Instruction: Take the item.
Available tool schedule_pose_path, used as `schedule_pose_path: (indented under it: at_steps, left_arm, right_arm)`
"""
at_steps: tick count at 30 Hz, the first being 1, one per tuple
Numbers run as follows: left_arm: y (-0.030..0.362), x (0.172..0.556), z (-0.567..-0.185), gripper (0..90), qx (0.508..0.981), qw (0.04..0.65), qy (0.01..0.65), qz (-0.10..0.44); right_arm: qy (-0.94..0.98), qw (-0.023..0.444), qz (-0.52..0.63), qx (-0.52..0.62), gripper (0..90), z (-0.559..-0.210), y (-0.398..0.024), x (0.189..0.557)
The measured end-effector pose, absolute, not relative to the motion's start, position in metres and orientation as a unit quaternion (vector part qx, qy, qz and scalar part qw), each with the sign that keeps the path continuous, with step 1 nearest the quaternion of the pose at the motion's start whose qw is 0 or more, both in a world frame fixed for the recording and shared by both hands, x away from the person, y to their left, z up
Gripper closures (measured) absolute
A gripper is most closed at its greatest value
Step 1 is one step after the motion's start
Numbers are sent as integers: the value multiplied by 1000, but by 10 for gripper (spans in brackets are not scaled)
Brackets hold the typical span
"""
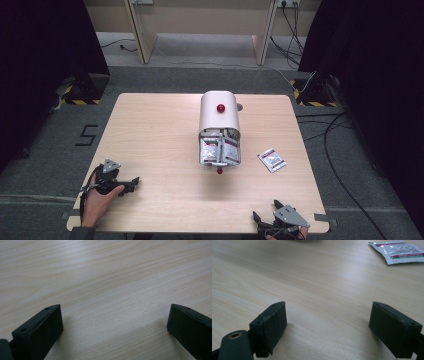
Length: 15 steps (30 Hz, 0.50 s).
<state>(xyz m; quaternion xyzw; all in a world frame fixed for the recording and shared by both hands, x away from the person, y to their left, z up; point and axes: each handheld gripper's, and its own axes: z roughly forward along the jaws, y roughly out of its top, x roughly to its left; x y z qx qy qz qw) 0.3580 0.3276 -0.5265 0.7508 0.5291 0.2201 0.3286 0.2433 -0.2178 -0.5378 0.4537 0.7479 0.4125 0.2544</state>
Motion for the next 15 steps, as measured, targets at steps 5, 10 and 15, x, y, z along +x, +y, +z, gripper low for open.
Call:
schedule_pose_path:
  at_steps: [5, 10, 15]
  left_arm:
    - [328, 358, -526, 0, 750, 329, 530, 220]
    - [328, 358, -526, 0, 750, 329, 530, 220]
    - [328, 358, -526, 0, 750, 329, 530, 220]
  right_arm:
    - [743, 259, 418, 454, 153, -540, -216, 240]
    - [740, 262, 420, 456, 152, -541, -215, 238]
    - [740, 262, 421, 455, 153, -541, -215, 238]
